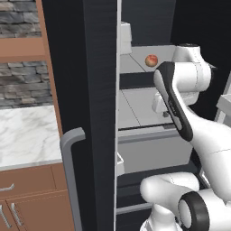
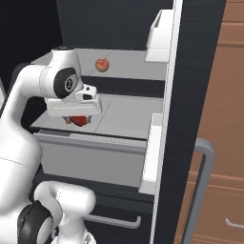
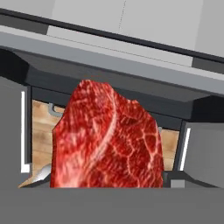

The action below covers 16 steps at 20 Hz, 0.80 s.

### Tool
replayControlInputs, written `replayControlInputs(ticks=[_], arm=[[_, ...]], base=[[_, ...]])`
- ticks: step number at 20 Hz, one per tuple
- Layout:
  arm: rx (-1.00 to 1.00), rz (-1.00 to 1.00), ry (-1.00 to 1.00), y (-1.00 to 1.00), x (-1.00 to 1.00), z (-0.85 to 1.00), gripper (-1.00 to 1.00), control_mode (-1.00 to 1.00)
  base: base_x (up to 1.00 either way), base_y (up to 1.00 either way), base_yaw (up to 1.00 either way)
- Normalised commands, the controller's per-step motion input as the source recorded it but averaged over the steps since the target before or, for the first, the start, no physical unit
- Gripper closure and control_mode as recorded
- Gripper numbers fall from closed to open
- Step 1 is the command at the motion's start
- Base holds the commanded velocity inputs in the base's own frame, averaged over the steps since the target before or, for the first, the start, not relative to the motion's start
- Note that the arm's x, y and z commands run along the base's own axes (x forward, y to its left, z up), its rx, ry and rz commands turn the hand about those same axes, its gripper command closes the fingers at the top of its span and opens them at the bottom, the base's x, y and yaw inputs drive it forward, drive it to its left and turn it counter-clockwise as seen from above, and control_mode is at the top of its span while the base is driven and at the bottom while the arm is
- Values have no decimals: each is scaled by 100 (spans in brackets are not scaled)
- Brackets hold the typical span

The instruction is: Open the fridge, remove the peach, carrot, and steak, and place them on any counter.

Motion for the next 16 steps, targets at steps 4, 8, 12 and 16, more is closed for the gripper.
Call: replayControlInputs(ticks=[4,8,12,16], arm=[[0,14,0,15,-16,-15,100,-100],[0,1,0,0,0,-3,100,-100],[0,0,0,0,0,0,100,100],[0,0,0,0,0,0,100,100]], base=[[0,0,0],[0,0,0],[-17,0,0],[-100,-5,0]])
